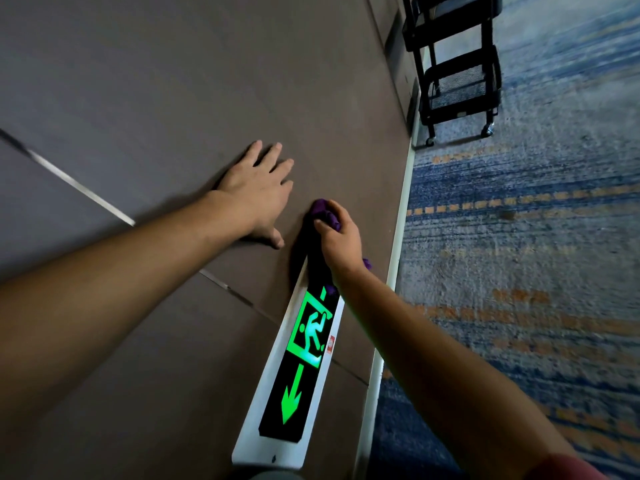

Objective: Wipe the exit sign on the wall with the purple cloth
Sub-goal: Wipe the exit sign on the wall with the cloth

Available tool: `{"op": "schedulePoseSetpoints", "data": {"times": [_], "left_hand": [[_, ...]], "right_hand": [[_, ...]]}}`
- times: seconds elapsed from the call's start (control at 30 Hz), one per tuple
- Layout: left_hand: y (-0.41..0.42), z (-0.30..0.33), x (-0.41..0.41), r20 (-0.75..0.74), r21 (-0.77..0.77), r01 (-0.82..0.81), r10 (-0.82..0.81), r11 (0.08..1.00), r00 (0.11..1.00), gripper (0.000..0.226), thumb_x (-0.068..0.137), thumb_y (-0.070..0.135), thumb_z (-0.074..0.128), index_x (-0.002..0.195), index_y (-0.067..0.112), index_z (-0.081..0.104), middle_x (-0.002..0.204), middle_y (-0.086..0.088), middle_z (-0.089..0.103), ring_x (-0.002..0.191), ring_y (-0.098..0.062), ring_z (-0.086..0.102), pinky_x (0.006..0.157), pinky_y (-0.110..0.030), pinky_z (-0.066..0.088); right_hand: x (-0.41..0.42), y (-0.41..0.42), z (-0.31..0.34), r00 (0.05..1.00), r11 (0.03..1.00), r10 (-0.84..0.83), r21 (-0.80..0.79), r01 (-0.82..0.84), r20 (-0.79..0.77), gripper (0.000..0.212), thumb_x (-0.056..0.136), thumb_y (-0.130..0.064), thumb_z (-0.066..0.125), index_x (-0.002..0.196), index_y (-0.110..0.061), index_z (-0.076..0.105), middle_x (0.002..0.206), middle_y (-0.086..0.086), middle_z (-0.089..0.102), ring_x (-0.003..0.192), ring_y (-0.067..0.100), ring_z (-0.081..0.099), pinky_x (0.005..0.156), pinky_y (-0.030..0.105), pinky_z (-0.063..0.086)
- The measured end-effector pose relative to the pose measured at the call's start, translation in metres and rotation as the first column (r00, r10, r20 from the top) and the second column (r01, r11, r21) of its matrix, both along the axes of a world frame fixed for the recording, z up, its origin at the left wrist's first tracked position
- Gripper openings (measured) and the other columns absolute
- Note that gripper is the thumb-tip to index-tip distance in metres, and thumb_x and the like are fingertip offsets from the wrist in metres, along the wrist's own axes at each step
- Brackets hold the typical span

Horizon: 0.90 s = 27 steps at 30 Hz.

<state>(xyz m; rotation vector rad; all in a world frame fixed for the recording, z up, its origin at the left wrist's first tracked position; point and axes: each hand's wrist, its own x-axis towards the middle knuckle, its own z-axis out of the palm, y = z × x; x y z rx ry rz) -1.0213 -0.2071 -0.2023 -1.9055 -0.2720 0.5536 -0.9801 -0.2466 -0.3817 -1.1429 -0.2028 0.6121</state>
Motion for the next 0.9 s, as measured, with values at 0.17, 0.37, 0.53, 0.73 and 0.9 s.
{"op": "schedulePoseSetpoints", "data": {"times": [0.17,0.37,0.53,0.73,0.9], "left_hand": [[-0.007,0.012,-0.001,-0.022,0.025,-0.035,0.035,0.999,0.999,0.111,0.076,0.082,0.057,0.160,0.017,0.024,0.170,-0.011,0.008,0.157,-0.036,-0.003,0.125,-0.057,0.005],[-0.012,0.028,-0.005,-0.026,0.017,-0.096,0.096,0.995,0.995,0.109,0.072,0.082,0.060,0.157,0.020,0.031,0.169,-0.009,0.013,0.157,-0.035,0.000,0.125,-0.056,0.006],[-0.012,0.026,-0.011,-0.041,0.033,-0.083,0.084,0.996,0.996,0.106,0.076,0.084,0.054,0.158,0.023,0.028,0.169,-0.007,0.014,0.157,-0.034,0.000,0.124,-0.060,0.004],[-0.012,0.009,-0.014,-0.090,0.047,-0.060,0.064,0.997,0.994,0.100,0.078,0.085,0.048,0.159,0.031,0.023,0.170,-0.006,0.011,0.157,-0.035,-0.001,0.120,-0.067,0.002],[-0.008,0.003,-0.012,-0.109,0.012,-0.042,0.043,0.999,0.993,0.097,0.081,0.084,0.046,0.159,0.032,0.022,0.170,-0.006,0.010,0.157,-0.035,-0.002,0.122,-0.065,0.000]], "right_hand": [[-0.025,-0.009,0.033,0.998,0.987,-0.037,0.154,0.045,-0.050,0.054,0.093,-0.009,0.070,0.144,-0.023,0.057,0.140,-0.001,0.062,0.121,0.009,0.054,0.113,0.031,0.044],[-0.027,-0.033,0.007,0.949,0.972,-0.045,0.207,0.115,-0.313,0.044,0.090,-0.009,0.069,0.133,-0.020,0.065,0.119,0.003,0.072,0.106,0.019,0.069,0.095,0.032,0.058],[0.003,-0.057,-0.033,0.882,0.958,-0.225,0.072,0.278,-0.415,0.038,0.091,-0.011,0.067,0.128,-0.020,0.066,0.107,0.003,0.072,0.095,0.019,0.069,0.081,0.029,0.059],[0.001,-0.047,-0.069,0.941,0.981,-0.187,-0.108,0.162,-0.282,0.038,0.094,-0.022,0.067,0.131,-0.031,0.064,0.118,0.004,0.072,0.097,0.024,0.072,0.087,0.043,0.064],[0.010,-0.031,-0.087,0.987,0.979,0.104,-0.162,-0.123,-0.124,0.049,0.098,-0.023,0.065,0.145,-0.029,0.053,0.130,0.007,0.066,0.101,0.021,0.069,0.084,0.030,0.061]]}}
